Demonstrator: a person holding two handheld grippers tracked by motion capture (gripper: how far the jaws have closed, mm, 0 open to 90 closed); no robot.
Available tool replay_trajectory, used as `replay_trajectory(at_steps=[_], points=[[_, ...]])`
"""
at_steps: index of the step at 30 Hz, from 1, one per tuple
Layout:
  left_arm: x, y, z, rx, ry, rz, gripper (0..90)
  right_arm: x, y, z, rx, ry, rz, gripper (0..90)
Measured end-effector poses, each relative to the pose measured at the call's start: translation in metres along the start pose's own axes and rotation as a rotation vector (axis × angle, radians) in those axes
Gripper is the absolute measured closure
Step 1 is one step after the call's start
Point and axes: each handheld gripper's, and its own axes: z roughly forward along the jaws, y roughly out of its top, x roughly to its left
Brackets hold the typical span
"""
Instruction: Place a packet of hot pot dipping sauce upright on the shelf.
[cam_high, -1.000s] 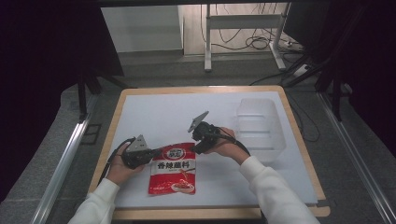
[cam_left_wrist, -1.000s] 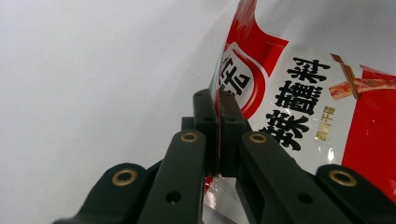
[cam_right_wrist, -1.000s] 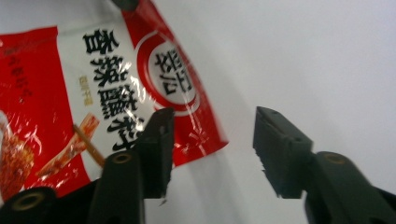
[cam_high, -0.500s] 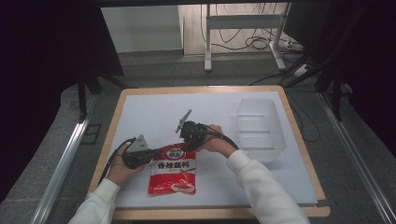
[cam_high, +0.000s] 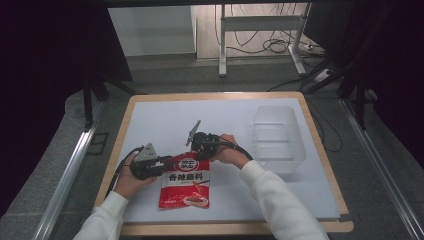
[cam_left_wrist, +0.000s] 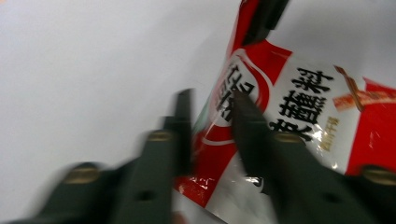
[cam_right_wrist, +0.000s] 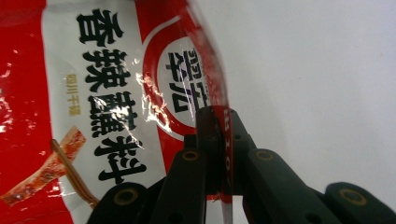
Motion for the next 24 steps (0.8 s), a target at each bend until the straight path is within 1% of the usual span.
replay_trajectory(at_steps=[1,2,3,4,6,9,12,13,15,17,20,21,22,23,24], points=[[0.001,0.0,0.0,0.004,0.011,-0.021,45.6,0.0,0.0,-0.001,-0.002,-0.005,0.002,87.8],[0.002,0.0,-0.001,0.007,0.013,-0.041,37.6,0.0,0.0,-0.002,0.001,0.003,-0.002,87.9],[0.003,0.0,-0.002,0.002,0.012,-0.051,34.7,0.0,-0.001,-0.002,-0.004,-0.001,0.003,87.9],[0.002,-0.001,-0.003,-0.008,0.023,-0.06,33.8,-0.001,-0.001,-0.003,-0.003,0.006,0.009,87.9],[0.002,-0.002,-0.006,-0.017,0.042,-0.072,31.9,-0.002,-0.003,-0.005,-0.005,0.003,0.021,88.0],[0.001,-0.003,-0.011,-0.033,0.047,-0.092,29.6,-0.003,-0.005,-0.008,-0.016,0.016,0.047,88.1],[0.0,-0.006,-0.017,-0.052,0.039,-0.107,28.3,-0.004,-0.009,-0.012,-0.025,0.018,0.072,88.1],[0.0,-0.006,-0.019,-0.049,0.038,-0.107,28.2,-0.004,-0.01,-0.014,-0.03,0.017,0.077,88.1],[-0.002,-0.011,-0.021,-0.046,0.057,-0.095,27.8,-0.004,-0.011,-0.017,-0.04,0.021,0.085,88.1],[-0.002,-0.014,-0.023,-0.039,0.064,-0.096,27.8,-0.004,-0.012,-0.023,-0.055,0.027,0.096,88.1],[-0.002,-0.019,-0.025,-0.031,0.071,-0.105,27.9,-0.003,-0.013,-0.03,-0.067,0.028,0.109,88.2],[-0.002,-0.019,-0.027,-0.03,0.073,-0.116,27.8,-0.003,-0.013,-0.033,-0.072,0.026,0.116,88.2],[-0.002,-0.019,-0.028,-0.032,0.079,-0.121,27.8,-0.004,-0.014,-0.037,-0.081,0.03,0.143,88.3],[-0.003,-0.019,-0.029,-0.035,0.089,-0.133,28.1,-0.005,-0.014,-0.039,-0.087,0.03,0.149,88.3],[-0.003,-0.019,-0.03,-0.033,0.097,-0.137,28.3,-0.005,-0.015,-0.042,-0.094,0.034,0.159,88.3]])
